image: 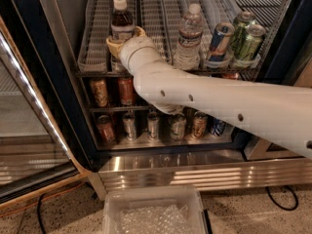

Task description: Pick blue plastic bottle from top shelf of fridge

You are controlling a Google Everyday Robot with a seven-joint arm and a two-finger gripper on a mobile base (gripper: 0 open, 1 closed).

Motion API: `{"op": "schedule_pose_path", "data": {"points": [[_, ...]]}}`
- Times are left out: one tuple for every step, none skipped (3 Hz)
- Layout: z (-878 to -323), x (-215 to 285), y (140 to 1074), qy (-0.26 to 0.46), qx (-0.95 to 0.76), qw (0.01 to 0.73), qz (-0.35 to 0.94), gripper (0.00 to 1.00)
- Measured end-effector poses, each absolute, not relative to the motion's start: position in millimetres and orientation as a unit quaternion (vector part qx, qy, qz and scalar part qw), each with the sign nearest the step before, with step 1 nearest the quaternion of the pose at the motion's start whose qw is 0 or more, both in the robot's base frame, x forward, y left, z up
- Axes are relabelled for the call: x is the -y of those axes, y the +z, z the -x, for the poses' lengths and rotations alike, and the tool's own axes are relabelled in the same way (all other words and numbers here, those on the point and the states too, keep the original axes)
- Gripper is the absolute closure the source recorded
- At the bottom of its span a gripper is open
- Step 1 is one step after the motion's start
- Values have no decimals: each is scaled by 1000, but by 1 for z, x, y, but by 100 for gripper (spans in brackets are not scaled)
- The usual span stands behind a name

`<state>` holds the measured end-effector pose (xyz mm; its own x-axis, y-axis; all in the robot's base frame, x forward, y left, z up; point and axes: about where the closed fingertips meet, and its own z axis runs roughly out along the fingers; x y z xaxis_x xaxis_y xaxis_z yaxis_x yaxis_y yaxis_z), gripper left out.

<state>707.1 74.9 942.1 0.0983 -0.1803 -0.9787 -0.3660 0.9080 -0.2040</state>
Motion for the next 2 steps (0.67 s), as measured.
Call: {"op": "schedule_pose_path", "data": {"points": [[-707,-75,942,65,-668,712,204,100],[-707,-75,942,65,-668,712,204,100]]}}
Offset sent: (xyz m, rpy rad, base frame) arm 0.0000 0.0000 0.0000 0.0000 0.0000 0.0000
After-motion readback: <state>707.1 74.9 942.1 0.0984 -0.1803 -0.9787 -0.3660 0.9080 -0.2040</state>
